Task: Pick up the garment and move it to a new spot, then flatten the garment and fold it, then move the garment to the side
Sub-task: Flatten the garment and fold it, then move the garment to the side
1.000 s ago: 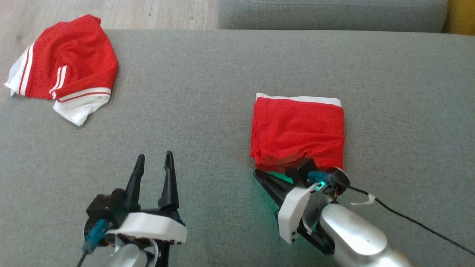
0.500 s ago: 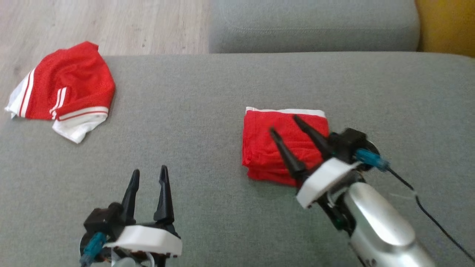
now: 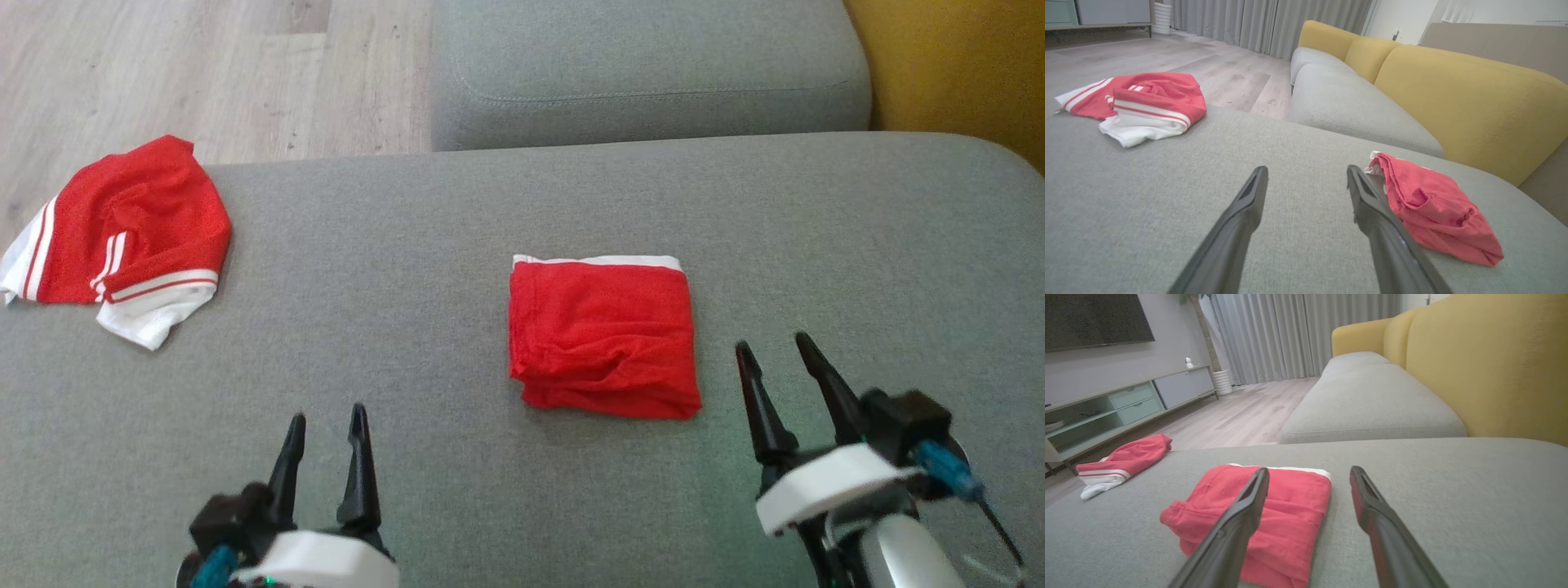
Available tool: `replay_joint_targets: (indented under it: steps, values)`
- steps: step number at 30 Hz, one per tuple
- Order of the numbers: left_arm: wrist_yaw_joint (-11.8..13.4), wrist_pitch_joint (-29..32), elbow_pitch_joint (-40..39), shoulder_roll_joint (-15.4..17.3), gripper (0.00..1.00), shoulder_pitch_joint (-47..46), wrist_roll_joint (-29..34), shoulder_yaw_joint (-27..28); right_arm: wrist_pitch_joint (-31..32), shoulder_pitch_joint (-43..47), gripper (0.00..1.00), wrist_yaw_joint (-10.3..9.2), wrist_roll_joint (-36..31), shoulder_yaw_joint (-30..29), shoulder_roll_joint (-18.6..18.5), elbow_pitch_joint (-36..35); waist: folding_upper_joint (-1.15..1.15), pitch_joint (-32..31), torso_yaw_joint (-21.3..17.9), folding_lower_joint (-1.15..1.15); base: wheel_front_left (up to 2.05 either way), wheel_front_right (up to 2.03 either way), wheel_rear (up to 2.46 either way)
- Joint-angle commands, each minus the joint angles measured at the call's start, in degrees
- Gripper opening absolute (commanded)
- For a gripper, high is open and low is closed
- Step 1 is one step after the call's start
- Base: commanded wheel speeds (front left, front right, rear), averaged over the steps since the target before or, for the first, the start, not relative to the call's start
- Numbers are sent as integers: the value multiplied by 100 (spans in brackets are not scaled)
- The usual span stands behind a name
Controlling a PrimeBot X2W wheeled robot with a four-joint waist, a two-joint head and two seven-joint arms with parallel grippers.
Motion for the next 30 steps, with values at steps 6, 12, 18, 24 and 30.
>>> replay_joint_targets:
  steps: [6, 12, 18, 24, 30]
  values:
    - [-75, -107, -32, 16, 100, 109, 108, 370, -49, 325, 100, -4, -7, -57, 59, -452, 0, -28, -41, 0, 0, 0, 0]
    - [-119, -116, -28, 2, 100, 224, 173, 450, -56, 471, 100, -4, 31, -123, 60, -504, 0, -15, -32, 0, 0, 0, 0]
    - [-118, -119, -41, -16, 100, 229, 268, 471, -30, 500, 100, -4, -16, -202, 60, -504, 0, 12, -8, 0, 0, 0, 0]
    - [-124, -120, -8, -14, 100, 203, 290, 470, -3, 478, 100, -4, -46, -235, 60, -475, 0, 36, 23, 0, 0, 0, 0]
    - [-112, -119, 2, -19, 100, 140, 324, 460, 198, 232, 100, -4, -160, -279, 61, -481, 0, 116, 89, 0, 0, 0, 0]
